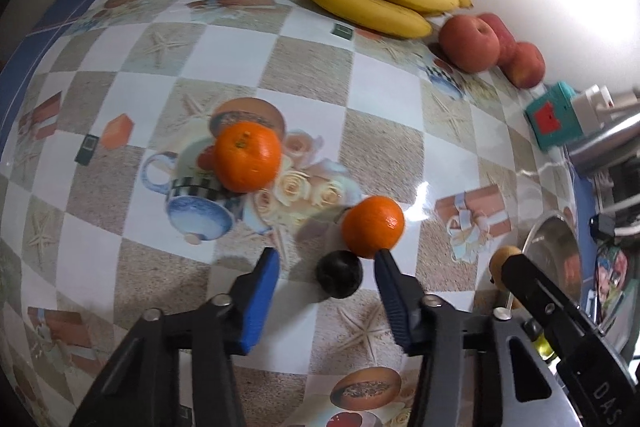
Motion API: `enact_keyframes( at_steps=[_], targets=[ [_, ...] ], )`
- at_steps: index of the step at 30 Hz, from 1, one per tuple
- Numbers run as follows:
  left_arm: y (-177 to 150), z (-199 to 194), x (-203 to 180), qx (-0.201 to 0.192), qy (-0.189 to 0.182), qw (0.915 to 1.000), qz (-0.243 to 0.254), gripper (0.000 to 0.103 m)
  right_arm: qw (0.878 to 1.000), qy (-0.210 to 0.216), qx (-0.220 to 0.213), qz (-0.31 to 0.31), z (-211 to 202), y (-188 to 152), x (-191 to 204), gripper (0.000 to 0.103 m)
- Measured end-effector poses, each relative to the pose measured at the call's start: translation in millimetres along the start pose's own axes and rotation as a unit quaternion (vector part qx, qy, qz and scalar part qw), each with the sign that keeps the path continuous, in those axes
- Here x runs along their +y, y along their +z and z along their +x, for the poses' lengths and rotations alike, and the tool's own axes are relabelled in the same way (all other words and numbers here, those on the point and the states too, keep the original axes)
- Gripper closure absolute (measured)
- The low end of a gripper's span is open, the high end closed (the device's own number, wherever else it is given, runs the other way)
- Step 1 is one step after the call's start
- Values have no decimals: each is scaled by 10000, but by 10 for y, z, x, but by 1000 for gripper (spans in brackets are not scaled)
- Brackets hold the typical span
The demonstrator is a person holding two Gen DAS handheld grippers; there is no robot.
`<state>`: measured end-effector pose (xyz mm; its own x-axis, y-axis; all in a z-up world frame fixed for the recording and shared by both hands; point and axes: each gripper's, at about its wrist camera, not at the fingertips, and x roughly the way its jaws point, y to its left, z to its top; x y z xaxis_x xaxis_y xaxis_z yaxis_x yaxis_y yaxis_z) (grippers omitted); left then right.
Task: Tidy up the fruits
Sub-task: 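Grasp a brown round fruit with the right tool while the left tool grasps a dark plum, then carry the brown fruit and the dark plum over the steel bowl with both tools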
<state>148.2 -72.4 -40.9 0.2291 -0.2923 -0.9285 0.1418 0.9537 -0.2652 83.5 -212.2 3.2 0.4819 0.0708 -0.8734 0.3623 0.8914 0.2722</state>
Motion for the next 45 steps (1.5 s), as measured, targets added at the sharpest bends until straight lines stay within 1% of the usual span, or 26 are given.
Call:
enact_keyframes(
  at_steps=[2, 6, 10, 15, 17, 24, 27, 30, 35, 45],
  targets=[
    [-5, 21, -45, 22, -34, 10000, 83, 53, 10000, 3, 6, 2, -1, -4, -1, 78],
    [-20, 57, -117, 46, -39, 9997, 255, 60, 10000, -8, 26, 1, -9, -8, -16, 78],
    [-41, 71, -168, 45, 76, 9991, 416, 61, 10000, 9, 6, 22, -42, -9, -44, 78],
    [-35, 79, -207, 47, 187, 9984, 535, 68, 10000, 22, 13, 51, -52, -4, -67, 78],
    [-36, 42, -207, 58, 269, 9978, 604, 70, 10000, 30, 24, 67, -51, -3, -77, 78],
    [-59, -11, -314, 15, 319, 9950, 948, 70, 9999, 64, 16, 95, -70, -3, -94, 78],
    [-64, 23, -342, 2, 575, 9925, 1083, 70, 9999, 74, 7, 106, -81, -2, -105, 78],
    [-58, 39, -343, -1, 669, 9912, 1146, 70, 9999, 79, 20, 131, -79, 1, -121, 78],
    [-94, 95, -347, 18, 1003, 9869, 1267, 70, 9998, 102, 51, 149, -72, -4, -132, 78],
    [-85, 115, -311, 19, 1002, 9876, 1206, 70, 9998, 124, 42, 149, -79, -8, -130, 78]
  ],
)
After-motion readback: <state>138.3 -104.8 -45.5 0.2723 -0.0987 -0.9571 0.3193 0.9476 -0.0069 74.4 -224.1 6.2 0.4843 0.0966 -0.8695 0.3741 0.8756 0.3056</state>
